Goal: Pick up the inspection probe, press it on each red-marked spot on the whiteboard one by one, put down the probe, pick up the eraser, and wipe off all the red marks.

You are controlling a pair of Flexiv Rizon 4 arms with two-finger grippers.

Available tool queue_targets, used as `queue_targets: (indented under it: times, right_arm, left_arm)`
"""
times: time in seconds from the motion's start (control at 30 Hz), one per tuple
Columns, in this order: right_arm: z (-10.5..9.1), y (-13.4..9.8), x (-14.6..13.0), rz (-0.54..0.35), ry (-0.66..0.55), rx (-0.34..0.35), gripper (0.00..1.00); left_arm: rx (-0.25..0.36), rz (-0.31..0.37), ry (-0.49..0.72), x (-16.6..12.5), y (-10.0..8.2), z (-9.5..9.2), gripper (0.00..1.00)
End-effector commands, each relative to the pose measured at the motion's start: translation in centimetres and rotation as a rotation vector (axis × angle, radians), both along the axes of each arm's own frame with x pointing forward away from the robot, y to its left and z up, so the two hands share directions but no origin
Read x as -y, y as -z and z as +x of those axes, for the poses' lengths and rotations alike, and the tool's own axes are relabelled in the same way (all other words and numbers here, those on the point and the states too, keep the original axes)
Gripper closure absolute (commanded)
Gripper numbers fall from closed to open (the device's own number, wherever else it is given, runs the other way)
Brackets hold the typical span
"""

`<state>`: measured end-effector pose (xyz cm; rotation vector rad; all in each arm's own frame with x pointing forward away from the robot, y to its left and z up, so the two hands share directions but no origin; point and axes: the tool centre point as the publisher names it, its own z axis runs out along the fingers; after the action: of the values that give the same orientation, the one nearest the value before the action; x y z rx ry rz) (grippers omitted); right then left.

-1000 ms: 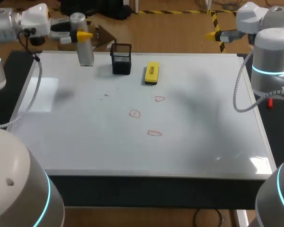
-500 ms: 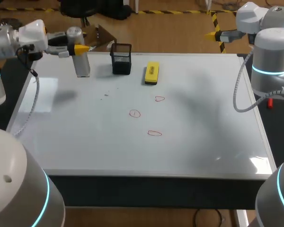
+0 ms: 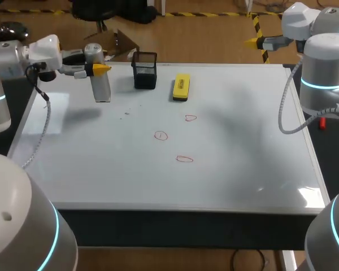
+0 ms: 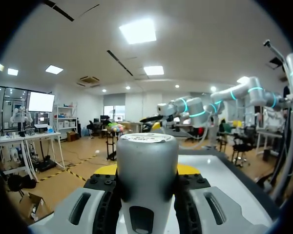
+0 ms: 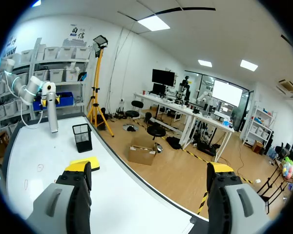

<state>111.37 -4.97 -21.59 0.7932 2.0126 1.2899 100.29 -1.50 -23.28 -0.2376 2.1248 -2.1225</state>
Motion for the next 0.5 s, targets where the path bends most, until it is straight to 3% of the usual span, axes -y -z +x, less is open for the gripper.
queue_targets:
  times: [0.03,0.5]
  right_arm:
    - [0.04,0.04,0.03,0.001,-0.001,0.001,0.00]
    - [0.04,0.04,0.03,0.001,-0.001,0.001,0.00]
  left_arm:
    - [-0.005,0.000,0.013,0.13,0.11,0.65,1.00]
    - [-0.023,0.028,0.008,0.49,0.16,1.07,1.00]
